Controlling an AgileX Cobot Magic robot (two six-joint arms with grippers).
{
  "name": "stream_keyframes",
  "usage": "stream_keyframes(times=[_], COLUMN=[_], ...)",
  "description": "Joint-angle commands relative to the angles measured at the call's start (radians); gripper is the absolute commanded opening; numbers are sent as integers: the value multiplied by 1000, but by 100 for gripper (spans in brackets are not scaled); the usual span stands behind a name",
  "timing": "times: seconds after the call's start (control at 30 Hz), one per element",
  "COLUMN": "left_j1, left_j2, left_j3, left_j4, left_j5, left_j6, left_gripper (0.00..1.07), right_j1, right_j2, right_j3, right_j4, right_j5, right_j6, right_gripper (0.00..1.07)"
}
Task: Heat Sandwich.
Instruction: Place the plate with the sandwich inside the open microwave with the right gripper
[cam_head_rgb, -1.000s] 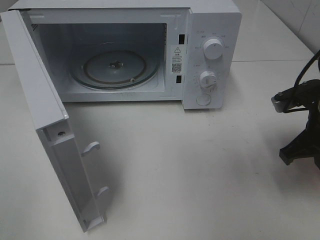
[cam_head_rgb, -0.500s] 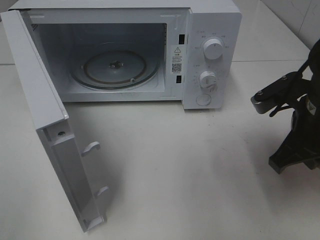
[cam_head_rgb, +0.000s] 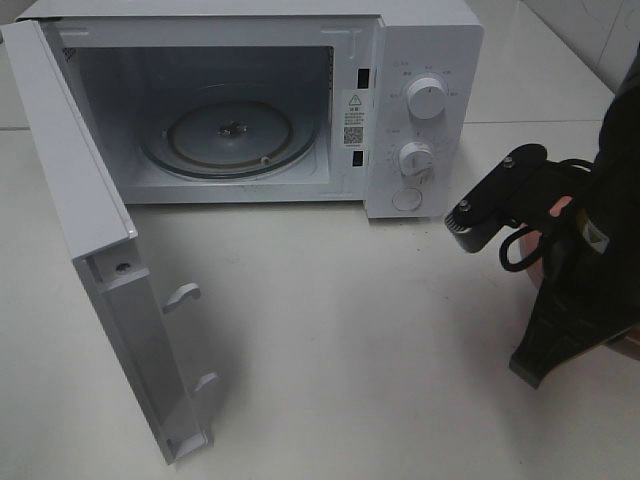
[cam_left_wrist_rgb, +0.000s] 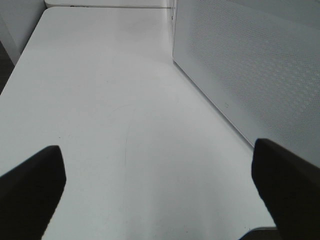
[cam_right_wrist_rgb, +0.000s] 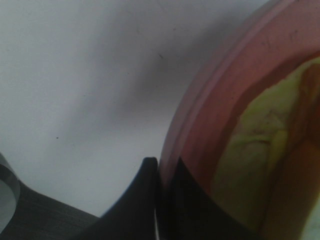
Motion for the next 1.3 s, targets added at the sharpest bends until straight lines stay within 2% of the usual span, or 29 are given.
stream_keyframes(times=[0.03, 0.8, 1.3], left_j1=[-5, -5, -5], left_j2=[-22, -22, -22], left_j3=[2, 2, 2], left_j4=[2, 2, 2], left_j5=[-14, -14, -14], left_j6=[2, 2, 2], left_gripper=[96, 96, 96], right_j1=[53, 375, 386], right_j2=[-16, -17, -17], right_j3=[2, 2, 2], right_j4=[-18, -16, -5], right_j5=[19, 29, -80], right_j6=[-32, -212, -513], right_gripper=[0, 0, 0])
